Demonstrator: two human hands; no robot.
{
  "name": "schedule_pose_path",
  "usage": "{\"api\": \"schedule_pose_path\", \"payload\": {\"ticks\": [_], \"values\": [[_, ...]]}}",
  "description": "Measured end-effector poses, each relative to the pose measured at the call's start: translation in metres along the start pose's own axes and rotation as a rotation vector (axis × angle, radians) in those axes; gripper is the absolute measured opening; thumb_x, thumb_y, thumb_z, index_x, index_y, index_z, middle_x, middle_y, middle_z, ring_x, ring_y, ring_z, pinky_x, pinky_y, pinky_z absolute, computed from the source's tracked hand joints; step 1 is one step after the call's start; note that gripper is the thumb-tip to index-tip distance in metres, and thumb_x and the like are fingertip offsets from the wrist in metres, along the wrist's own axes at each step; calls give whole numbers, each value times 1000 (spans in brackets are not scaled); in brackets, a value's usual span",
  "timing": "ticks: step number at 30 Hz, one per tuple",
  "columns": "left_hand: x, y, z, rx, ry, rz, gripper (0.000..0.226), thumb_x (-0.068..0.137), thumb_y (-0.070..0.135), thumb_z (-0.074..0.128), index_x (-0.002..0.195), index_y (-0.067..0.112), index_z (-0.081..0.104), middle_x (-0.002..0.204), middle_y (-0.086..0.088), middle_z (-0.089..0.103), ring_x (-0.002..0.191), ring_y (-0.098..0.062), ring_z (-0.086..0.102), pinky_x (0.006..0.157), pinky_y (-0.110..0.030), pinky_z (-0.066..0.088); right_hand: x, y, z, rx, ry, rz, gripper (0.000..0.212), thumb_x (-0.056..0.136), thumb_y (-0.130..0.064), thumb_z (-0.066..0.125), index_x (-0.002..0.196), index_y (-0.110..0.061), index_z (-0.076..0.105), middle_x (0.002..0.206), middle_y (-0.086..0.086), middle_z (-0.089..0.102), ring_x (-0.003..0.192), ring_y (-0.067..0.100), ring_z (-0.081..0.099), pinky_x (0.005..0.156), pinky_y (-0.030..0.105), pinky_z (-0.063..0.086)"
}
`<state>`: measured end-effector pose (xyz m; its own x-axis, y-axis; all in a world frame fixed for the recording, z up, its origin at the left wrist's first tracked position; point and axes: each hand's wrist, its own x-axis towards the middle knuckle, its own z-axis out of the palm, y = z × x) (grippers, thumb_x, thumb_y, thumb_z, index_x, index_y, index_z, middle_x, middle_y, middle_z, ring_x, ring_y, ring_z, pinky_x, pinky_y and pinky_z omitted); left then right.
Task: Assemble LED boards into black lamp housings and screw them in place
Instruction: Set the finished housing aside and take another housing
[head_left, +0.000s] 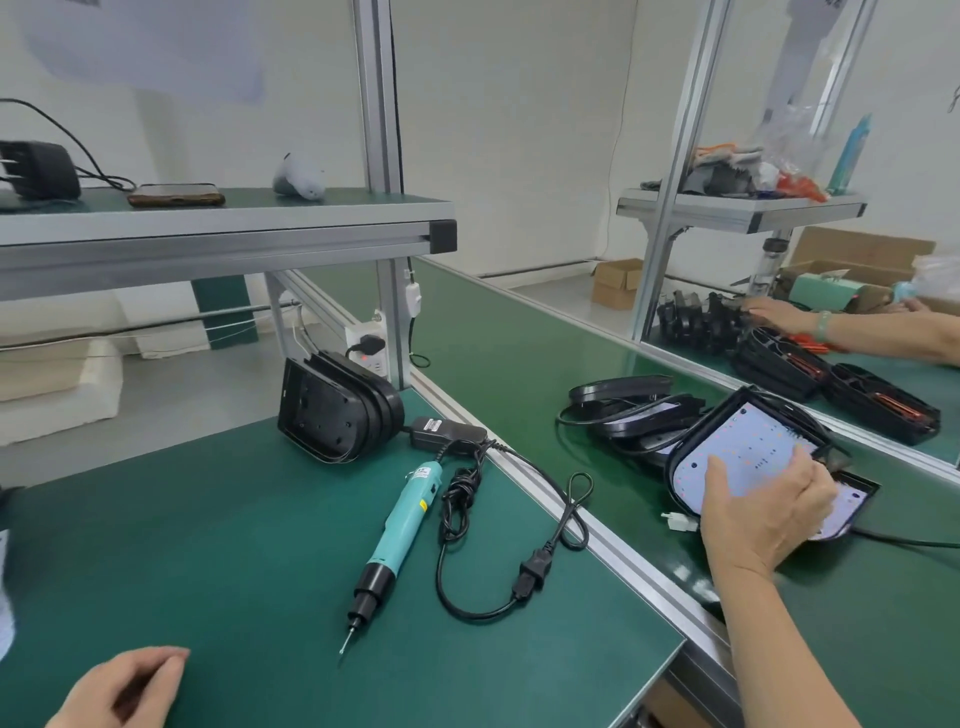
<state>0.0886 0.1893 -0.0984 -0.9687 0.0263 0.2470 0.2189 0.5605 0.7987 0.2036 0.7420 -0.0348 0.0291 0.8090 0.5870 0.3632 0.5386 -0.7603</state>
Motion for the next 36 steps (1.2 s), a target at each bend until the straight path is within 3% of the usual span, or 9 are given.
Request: {"api": "schedule_pose_path", "payload": {"ticks": [1,4,8,14,23,27,30,34,36], "values": [[-4,3,1,-4,3,-38,7,76,19,73,82,16,75,65,-8,68,76,11,61,71,-2,42,-4,-6,2,16,-9,-16,80,79,-20,83,143,3,41,138,28,41,127,42,39,109,57,32],[-5,5,4,77,98,-51,27,73,-9,79,68,17,73,72,-7,68,79,10,58,70,7,37,-25,-31,14,83,-63,-89,75,80,-20,81,142,1,45,138,25,43,128,39,40,113,53,30],[-4,21,4,39,188,-44,22,74,-9,78,69,12,75,76,-8,67,79,16,56,68,9,34,-57,-75,34,155,-181,-126,65,83,-24,78,140,-8,49,135,13,43,125,28,41,112,49,32],[-9,39,0,55,186,3,31,75,-11,76,70,19,74,76,-12,68,82,7,57,69,5,36,-104,-135,59,271,-294,-270,53,83,-20,79,130,-5,58,129,15,50,120,25,41,105,38,31],[-14,32,0,67,189,77,42,66,-12,82,60,27,70,67,3,64,71,8,60,62,4,39,-164,-200,100,374,-471,-485,44,86,-18,76,125,-8,61,121,9,55,112,24,47,100,31,33],[-9,23,-1,89,195,128,46,65,-10,82,52,30,64,71,8,64,63,0,60,54,0,40,-178,-223,126,279,-695,-579,43,91,-30,69,129,-12,58,123,4,53,114,24,47,102,38,40],[-7,23,-2,118,207,184,26,74,13,71,53,18,57,63,2,56,45,-7,42,45,-10,38,-187,-242,146,172,-807,-653,45,95,-41,63,129,-14,56,121,3,51,115,23,47,100,36,42],[-4,27,-2,132,189,200,21,70,7,66,55,11,52,64,-7,52,46,-12,33,41,-15,28,-194,-267,167,78,-896,-692,43,96,-44,61,126,-14,54,120,5,52,112,25,52,90,38,49],[-1,27,-2,132,154,200,25,71,-2,68,59,7,49,68,-12,51,49,-6,28,45,-15,19,-196,-276,174,30,-933,-706,40,97,-42,60,125,-14,52,120,5,54,109,26,57,86,40,51]]}}
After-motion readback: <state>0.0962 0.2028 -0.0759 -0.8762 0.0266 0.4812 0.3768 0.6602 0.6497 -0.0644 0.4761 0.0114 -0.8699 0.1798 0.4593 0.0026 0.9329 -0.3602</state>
